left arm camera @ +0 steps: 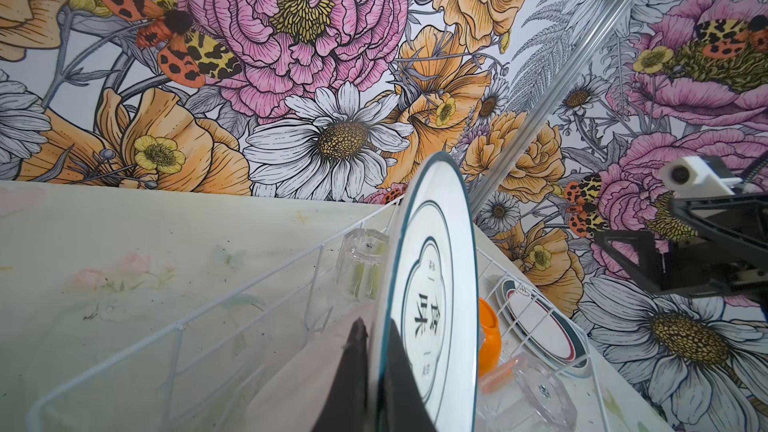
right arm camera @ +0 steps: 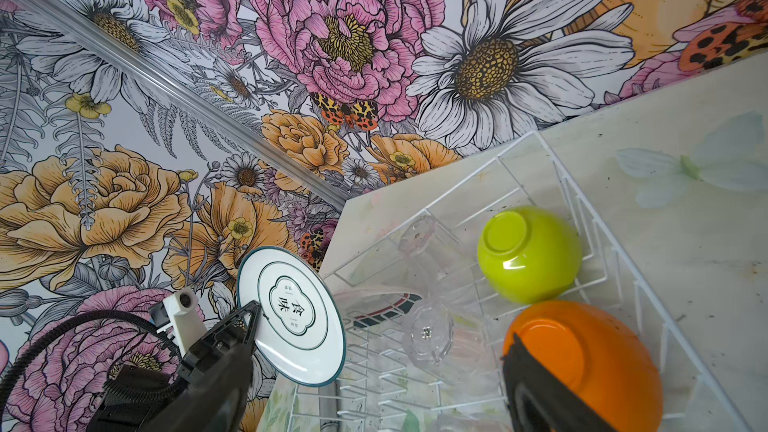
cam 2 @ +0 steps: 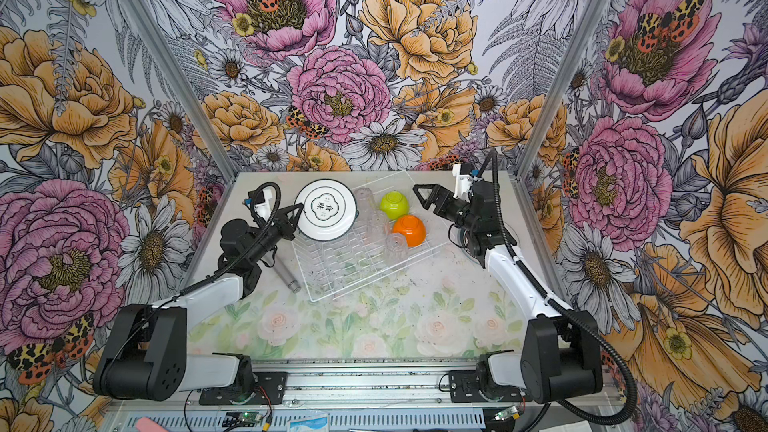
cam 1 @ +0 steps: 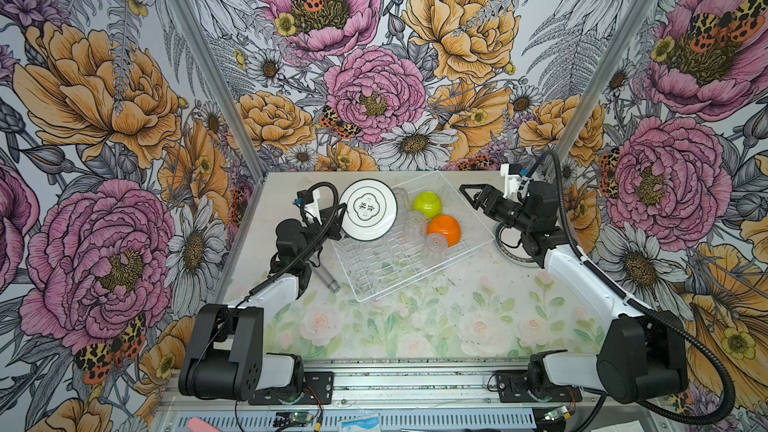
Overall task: Unload the mixed dishes from the dish rack
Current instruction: 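Raise the white plate with the left gripper while the right gripper reaches toward it, then close the right gripper on the white plate's rim while the left gripper holds it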
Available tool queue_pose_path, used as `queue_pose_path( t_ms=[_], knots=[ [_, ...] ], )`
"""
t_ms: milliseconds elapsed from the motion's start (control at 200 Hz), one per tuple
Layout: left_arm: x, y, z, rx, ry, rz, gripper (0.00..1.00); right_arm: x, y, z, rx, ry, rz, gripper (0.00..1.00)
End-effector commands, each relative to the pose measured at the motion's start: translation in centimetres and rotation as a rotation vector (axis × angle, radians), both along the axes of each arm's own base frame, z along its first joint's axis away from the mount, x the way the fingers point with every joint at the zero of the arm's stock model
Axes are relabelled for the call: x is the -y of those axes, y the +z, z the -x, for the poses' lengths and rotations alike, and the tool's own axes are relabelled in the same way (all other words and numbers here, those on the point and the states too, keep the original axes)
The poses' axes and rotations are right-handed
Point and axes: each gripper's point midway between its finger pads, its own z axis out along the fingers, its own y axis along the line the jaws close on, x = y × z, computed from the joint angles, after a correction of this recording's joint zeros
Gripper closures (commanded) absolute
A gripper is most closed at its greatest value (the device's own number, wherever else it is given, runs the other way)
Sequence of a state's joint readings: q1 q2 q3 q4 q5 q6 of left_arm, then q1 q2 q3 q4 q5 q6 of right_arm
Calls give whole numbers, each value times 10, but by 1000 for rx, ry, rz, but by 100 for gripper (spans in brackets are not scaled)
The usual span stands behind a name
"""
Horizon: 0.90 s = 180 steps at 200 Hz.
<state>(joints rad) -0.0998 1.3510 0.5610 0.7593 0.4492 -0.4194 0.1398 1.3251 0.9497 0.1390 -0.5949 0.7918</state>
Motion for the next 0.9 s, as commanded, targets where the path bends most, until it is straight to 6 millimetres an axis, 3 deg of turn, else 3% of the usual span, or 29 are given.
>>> queue_pose_path(
  t_ms=[0, 410, 896],
  knots=[
    [-9, 21, -8, 42, 36, 101, 100, -5, 0, -3, 12, 0, 8, 5],
    [-10, 19, -16, -3, 30, 231, 100, -16, -7, -5, 6, 5, 13, 5],
    [6, 34, -14, -36, -10, 353, 100, -13, -3, -10, 26, -70, -21, 5]
  ],
)
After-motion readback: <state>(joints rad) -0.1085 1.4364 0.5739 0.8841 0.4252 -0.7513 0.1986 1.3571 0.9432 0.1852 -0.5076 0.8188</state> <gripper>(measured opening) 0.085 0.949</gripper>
